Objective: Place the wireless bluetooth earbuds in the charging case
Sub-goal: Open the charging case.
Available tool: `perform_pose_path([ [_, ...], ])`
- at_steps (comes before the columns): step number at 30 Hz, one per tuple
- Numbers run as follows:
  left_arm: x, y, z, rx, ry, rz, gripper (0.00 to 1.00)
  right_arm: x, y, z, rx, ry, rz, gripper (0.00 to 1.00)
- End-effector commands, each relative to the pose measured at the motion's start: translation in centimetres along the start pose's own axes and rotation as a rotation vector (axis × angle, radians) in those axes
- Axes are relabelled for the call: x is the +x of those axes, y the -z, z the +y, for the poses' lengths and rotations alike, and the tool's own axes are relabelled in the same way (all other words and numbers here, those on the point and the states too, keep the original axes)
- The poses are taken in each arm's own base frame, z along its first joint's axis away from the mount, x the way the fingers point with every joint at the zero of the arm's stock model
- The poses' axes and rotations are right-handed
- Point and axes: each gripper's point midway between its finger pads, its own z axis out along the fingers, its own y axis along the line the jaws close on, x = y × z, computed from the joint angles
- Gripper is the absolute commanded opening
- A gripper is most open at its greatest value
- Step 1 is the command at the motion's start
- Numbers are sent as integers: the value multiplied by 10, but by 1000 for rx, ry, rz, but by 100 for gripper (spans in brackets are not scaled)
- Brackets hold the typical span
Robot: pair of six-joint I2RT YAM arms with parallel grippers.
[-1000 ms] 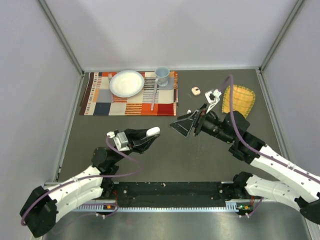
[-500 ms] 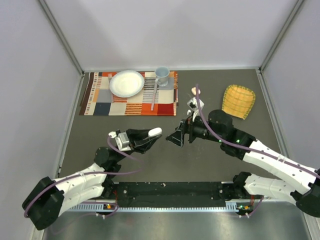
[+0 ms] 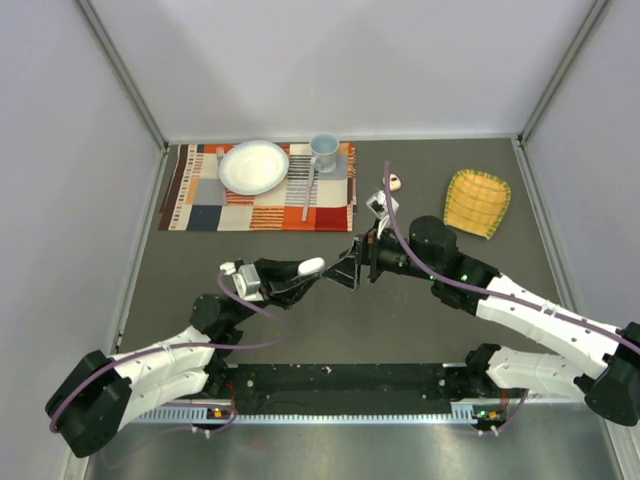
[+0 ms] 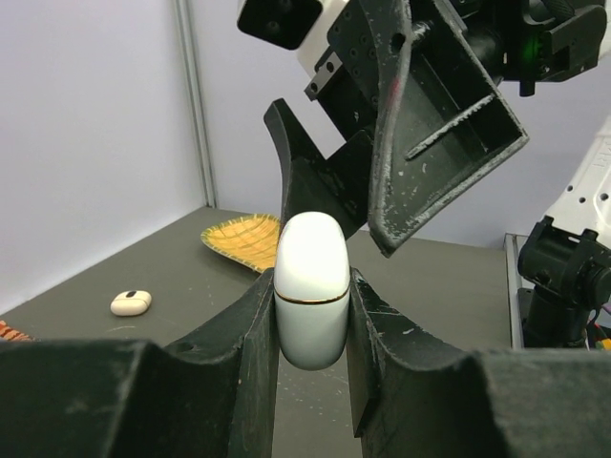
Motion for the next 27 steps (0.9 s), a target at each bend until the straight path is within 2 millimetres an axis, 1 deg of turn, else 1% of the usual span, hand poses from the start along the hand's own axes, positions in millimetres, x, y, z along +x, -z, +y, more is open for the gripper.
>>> perform_pose_path([
  [1,-24,-2,-12,70,-66,-94,0,-23,-7,14,-32,0,-71,89],
  [5,-28,0,-16,82,-64,-113,0,-18,-16,-5,51,-22,-59,89],
  [7,-29,0,-19,100,-66,-116,0,-20,-16,-11,85,-18,-71,89],
  [9,-31,1,-23,124,-72,-122,0,-27,-15,-12,98,-12,-103,90],
  [11,-31,1,-28,153,-81,-121,0,-34,-14,-8,86,4,-127,90],
  [15,-27,3,-30,163,-77,-107,0,-57,-12,6,57,28,-175,91],
  [18,-25,4,-30,165,-79,-100,0,-69,-14,16,29,43,-185,92],
  [19,-25,5,-31,163,-79,-100,0,-68,-18,15,30,41,-173,92],
  [22,-24,8,-29,149,-84,-98,0,-69,-23,22,-6,37,-158,92],
  [24,-27,10,-27,132,-99,-108,0,-71,-23,29,-40,41,-159,92],
  [26,-24,13,-22,98,-98,-100,0,-74,-21,33,-51,42,-171,92],
  [27,-28,14,-22,91,-112,-110,0,-77,-20,33,-45,42,-181,93],
])
